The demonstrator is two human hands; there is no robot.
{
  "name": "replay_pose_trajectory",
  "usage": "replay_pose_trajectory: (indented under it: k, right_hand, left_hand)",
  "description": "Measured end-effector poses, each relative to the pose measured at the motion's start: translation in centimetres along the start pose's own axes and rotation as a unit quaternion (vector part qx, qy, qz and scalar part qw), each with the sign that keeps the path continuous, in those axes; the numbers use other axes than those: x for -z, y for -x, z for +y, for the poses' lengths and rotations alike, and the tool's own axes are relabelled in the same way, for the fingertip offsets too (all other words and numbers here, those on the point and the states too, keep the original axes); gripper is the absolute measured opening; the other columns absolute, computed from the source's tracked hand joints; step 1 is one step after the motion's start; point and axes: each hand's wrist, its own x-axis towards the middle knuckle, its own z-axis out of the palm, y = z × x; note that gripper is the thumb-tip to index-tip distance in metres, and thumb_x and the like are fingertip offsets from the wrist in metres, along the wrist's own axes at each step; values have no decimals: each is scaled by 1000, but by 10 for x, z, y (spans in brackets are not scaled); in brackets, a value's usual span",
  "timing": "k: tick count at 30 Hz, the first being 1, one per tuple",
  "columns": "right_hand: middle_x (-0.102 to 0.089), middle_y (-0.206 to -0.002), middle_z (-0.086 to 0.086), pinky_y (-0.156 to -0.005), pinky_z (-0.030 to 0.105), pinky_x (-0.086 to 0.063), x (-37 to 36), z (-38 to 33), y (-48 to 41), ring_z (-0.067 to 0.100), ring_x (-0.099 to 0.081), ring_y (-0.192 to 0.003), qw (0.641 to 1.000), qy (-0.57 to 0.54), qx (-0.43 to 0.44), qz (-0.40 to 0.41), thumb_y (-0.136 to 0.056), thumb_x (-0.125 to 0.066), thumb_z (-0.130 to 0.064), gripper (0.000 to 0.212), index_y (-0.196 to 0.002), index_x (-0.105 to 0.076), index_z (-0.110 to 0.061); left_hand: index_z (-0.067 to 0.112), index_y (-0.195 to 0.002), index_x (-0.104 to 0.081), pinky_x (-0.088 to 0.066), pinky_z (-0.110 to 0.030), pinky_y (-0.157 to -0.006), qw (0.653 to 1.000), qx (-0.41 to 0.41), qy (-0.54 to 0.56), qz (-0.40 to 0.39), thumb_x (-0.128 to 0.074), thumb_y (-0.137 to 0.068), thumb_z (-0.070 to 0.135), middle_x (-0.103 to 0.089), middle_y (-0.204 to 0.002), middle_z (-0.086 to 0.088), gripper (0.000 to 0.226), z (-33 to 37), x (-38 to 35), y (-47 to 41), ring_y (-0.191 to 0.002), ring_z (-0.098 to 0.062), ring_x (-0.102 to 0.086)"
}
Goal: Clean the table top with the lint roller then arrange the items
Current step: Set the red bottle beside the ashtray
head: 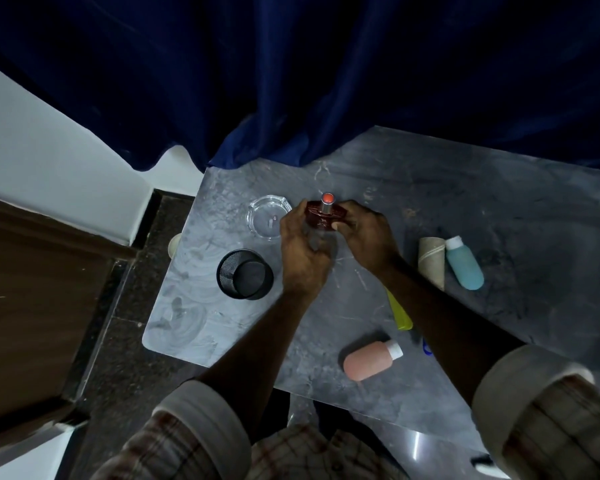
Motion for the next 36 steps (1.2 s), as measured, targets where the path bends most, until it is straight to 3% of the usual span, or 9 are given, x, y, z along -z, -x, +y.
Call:
replay_pose_trajectory:
  k: [6,12,16,22,26,28,30,34,36]
  right_hand:
    - [-75,-120,-2,-96,43,-58,-1,5,-1,19,-72,-109,1000,-27,-7,-1,-92,-64,-30,34,-126,-62,-25]
    - [-76,-116,-3,-93,41,-59,-4,8,0,17,-73,-105,1000,-17,1,7,-92,-63,-35,34,-124,-64,-25]
    - [-77,-115,-4,-92,40,-59,-7,9,2,16,-73,-104,1000,-24,2,17,-91,-62,-37,34,-122,-65,-26]
    - [-64,-141,7,-111,41,-50,-2,12,10,23,-63,-129,998,-34,-46,27,-92,-69,-13,65,-152,-44,-18]
    - [-69,-125,10,-96,39,-54,24,7,62,32,-66,-114,993,65,14,97,-88,-64,-14,51,-138,-54,-15]
    - [-71,-113,12,-85,41,-57,36,9,101,37,-68,-103,991,126,37,35,-87,-62,-19,39,-126,-62,-15]
    - [-70,-120,10,-89,44,-58,42,14,139,35,-65,-111,984,154,37,-76,-87,-64,-23,41,-127,-63,-17]
    - [-68,-126,4,-90,42,-59,34,30,193,32,-64,-115,961,219,82,-149,-77,-75,-32,55,-129,-66,-17]
    - [-71,-123,7,-85,44,-62,27,38,205,34,-69,-111,952,254,99,-141,-71,-81,-35,58,-125,-70,-14]
  left_hand:
    - [2,-152,-43,-46,-46,-117,998,-3,-56,-24,-69,-83,2,-48,-152,-17,74,-3,4,-1,-141,-30,-51]
    - [-3,-150,-39,-53,-28,-107,1000,-8,-9,-13,-66,-79,-2,-51,-143,-9,76,-9,0,1,-127,0,-54]
    - [-4,-151,-37,-51,-47,-113,1000,9,18,-9,-66,-75,10,-47,-148,-21,82,-8,-3,4,-136,-23,-55]
    - [3,-162,-21,-44,-47,-121,999,38,8,-38,-70,-79,20,-30,-162,-9,98,-1,-1,22,-148,-22,-43]
    - [8,-137,-53,-62,-29,-90,998,50,8,-39,-68,-90,-6,-63,-127,-6,51,-18,3,46,-107,-11,-70]
    - [10,-120,-64,-59,-17,-67,994,43,-67,-68,-63,-92,-9,-67,-97,2,34,-27,13,73,-73,2,-67]
    - [15,-112,-68,-54,-19,-65,982,43,-141,-117,-68,-88,-3,-70,-87,5,30,-43,30,104,-70,4,-65]
    - [15,-74,-71,-55,-37,-53,913,263,-140,-278,-66,-99,6,-68,-74,-21,27,-66,43,156,-53,-20,-66]
    - [10,-85,-73,-57,-31,-52,863,376,-55,-332,-62,-104,15,-71,-80,-20,22,-70,39,172,-55,-22,-71]
